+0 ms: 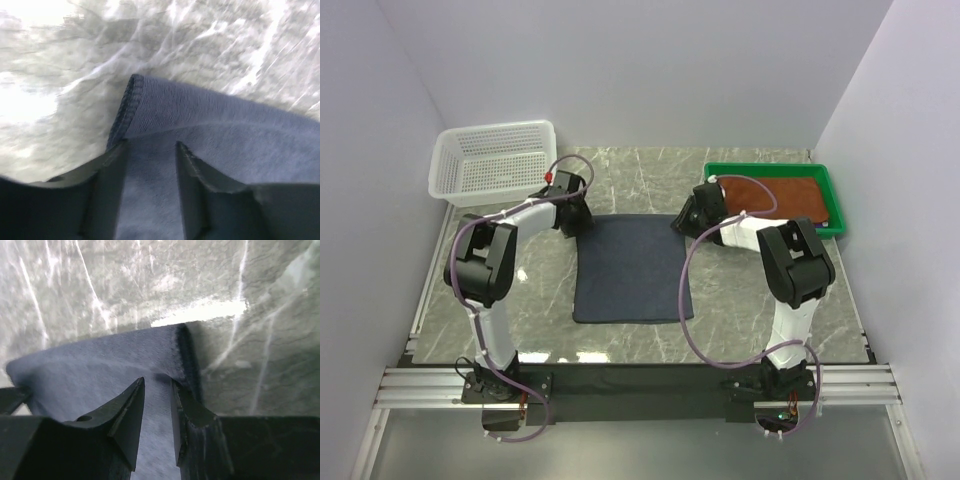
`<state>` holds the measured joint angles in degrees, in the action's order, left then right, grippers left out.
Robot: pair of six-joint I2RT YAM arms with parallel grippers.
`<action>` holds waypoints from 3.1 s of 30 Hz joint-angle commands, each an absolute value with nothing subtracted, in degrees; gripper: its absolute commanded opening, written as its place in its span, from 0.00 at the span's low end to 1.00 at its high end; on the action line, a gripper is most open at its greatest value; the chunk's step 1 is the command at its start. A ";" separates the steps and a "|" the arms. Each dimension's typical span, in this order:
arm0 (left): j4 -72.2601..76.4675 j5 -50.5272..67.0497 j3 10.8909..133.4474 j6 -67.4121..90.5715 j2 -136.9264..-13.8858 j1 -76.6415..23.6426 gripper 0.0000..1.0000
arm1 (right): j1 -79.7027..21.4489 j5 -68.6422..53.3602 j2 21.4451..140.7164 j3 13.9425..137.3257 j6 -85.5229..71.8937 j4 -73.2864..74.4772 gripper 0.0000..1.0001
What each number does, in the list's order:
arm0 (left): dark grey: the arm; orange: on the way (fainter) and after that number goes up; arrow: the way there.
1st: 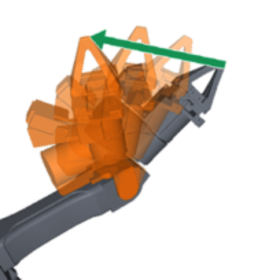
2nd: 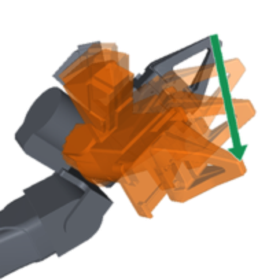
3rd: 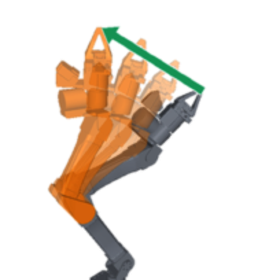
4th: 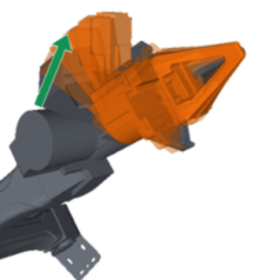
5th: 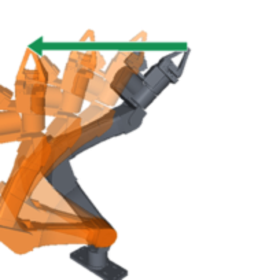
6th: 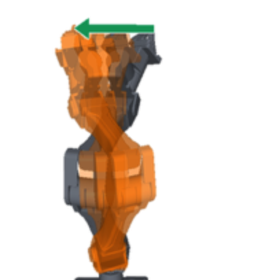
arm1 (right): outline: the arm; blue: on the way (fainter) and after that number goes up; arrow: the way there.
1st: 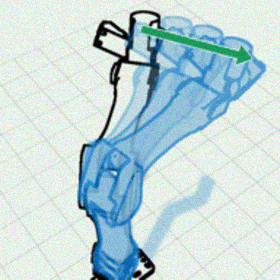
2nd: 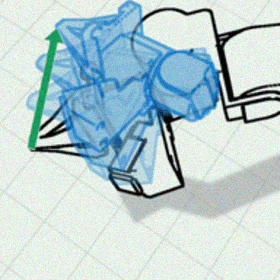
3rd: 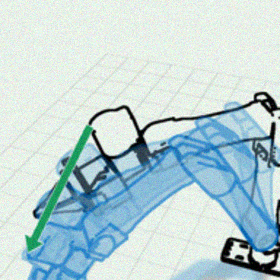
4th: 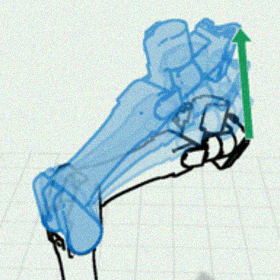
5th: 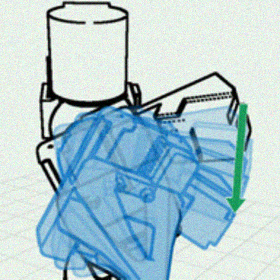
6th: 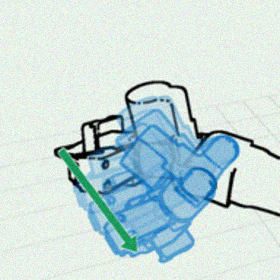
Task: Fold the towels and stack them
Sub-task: Fold the towel
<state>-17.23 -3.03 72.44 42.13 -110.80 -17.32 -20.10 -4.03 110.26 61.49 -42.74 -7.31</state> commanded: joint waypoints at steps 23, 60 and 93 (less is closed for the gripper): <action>-29.63 -3.43 78.67 5.28 -95.98 -16.17 0.95 | -17.41 -19.59 124.44 108.09 27.41 39.10 0.62; -30.59 -4.49 78.13 4.22 -98.96 -17.58 0.91 | -17.67 -22.15 136.49 115.31 32.08 46.76 0.41; -32.69 7.73 96.41 -11.43 -122.34 -14.77 0.54 | -18.54 -20.39 135.09 110.39 31.55 42.72 0.00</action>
<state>-32.40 5.45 94.04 -10.04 -120.75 -14.70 -18.02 -21.47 135.04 112.40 31.48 44.58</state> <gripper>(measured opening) 0.553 0.011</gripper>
